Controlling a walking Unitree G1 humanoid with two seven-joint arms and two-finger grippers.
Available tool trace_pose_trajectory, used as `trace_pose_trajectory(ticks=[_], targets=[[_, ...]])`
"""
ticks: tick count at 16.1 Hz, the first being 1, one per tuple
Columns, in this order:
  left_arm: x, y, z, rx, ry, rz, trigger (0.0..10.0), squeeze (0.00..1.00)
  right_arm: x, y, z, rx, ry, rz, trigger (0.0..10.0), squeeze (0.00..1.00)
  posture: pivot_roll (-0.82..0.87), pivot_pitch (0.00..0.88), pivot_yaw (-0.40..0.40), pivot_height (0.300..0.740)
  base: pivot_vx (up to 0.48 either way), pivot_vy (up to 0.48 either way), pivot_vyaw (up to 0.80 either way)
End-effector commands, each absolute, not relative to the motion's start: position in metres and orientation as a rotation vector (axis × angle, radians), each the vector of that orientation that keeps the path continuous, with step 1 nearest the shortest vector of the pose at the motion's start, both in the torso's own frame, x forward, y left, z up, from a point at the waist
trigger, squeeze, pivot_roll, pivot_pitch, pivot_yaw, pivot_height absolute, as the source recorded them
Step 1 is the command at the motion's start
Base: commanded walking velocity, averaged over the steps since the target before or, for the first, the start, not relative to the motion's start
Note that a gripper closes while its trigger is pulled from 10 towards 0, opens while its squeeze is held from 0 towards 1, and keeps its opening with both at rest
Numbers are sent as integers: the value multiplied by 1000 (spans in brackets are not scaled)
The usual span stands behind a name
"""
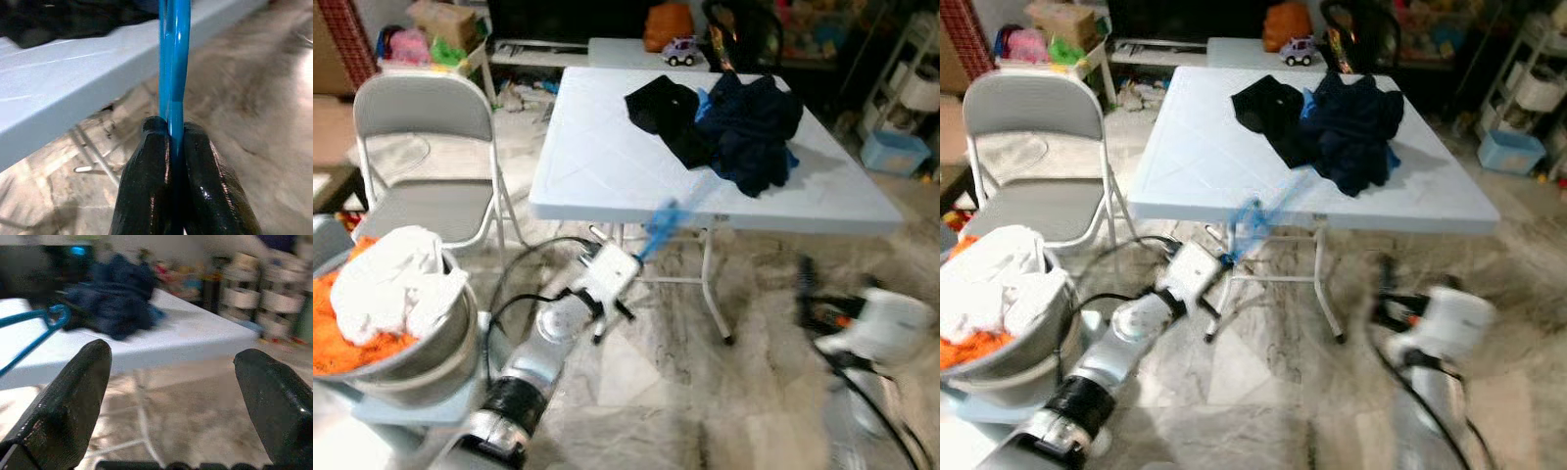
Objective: Hang hanger
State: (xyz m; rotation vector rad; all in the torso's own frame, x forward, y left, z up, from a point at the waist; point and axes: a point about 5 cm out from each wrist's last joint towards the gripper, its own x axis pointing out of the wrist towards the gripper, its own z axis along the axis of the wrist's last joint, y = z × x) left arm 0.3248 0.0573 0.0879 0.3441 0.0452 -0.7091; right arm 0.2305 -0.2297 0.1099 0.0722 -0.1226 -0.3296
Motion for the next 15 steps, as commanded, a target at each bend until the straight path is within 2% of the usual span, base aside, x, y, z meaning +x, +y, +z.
trace_pose_trajectory(ticks=[1, 5, 8, 10, 11, 13, 15], targets=[[329, 52, 95, 367, 22, -759, 10000, 0, 226, -235, 108, 98, -132, -391, 10000, 0, 104, 0, 0, 740, 0, 0, 0], [324, 39, 85, 409, 39, -910, 10000, 0, 213, -234, 98, 80, -113, -434, 10000, 0, 57, 0, 46, 740, 0, 0, 0], [325, 36, 81, 532, 87, -1035, 10000, 0, 208, -248, 110, -118, -84, -249, 10000, 0, 57, 0, 5, 740, 0, 0, 0], [329, 46, 83, 600, 114, -1093, 10000, 0, 209, -270, 134, -286, -69, -67, 10000, 0, 60, 0, -36, 740, 0, 0, 0], [329, 54, 82, 667, 119, -1141, 10000, 0, 213, -277, 148, -409, -39, 86, 10000, 0, 62, 0, -46, 740, 0, 0, 0], [327, 61, 84, 792, 83, -1231, 10000, 0, 223, -276, 164, -522, 31, 358, 10000, 0, 66, 6, -69, 740, 0, 0, 0], [326, 61, 86, 852, 52, -1283, 10000, 0, 230, -267, 167, -575, 83, 525, 10000, 0, 70, 12, -75, 740, 0, 0, 0]])
